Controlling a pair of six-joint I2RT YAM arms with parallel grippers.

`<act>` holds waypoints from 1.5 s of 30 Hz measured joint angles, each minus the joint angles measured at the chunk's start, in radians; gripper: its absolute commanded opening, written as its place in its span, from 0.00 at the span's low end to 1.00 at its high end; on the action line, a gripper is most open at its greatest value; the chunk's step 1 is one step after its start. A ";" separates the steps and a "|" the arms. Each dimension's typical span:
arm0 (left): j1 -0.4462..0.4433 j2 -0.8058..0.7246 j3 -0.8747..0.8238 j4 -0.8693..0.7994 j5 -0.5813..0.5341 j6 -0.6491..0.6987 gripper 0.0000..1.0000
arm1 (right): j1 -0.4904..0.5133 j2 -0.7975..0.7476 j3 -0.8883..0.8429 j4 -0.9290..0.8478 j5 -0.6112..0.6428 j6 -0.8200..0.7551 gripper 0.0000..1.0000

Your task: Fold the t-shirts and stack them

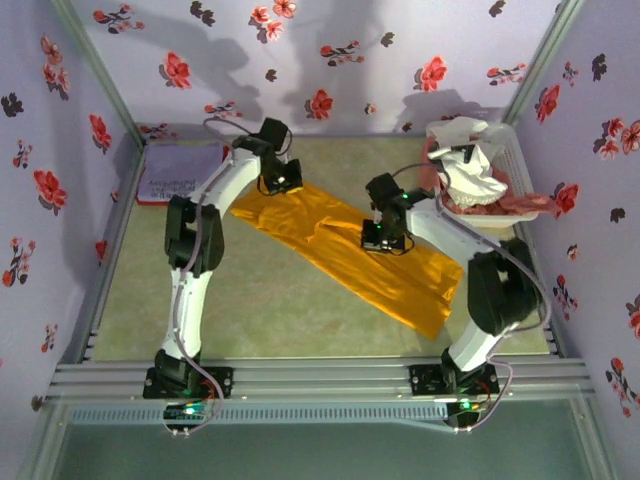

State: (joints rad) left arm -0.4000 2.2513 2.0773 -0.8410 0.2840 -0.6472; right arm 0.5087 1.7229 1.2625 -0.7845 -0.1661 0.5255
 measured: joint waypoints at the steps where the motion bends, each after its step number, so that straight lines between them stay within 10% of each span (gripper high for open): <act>1: 0.009 -0.045 -0.029 -0.002 0.000 0.002 0.00 | 0.013 0.041 0.022 0.004 -0.002 0.000 0.00; 10: 0.125 -0.365 -0.353 0.006 0.000 0.020 0.00 | 0.105 0.319 0.175 -0.006 -0.014 0.003 0.00; 24: 0.171 -0.414 -0.575 0.054 0.012 0.008 0.00 | 0.283 0.453 0.384 -0.039 -0.052 0.102 0.00; 45: 0.077 0.207 0.008 0.121 0.011 -0.154 0.00 | 0.012 0.009 0.044 -0.062 0.064 0.069 0.05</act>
State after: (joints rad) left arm -0.3229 2.4584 2.0853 -0.7197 0.2951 -0.8013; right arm 0.5205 1.7317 1.3067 -0.8463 -0.1017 0.5941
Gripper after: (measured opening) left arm 0.066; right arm 0.054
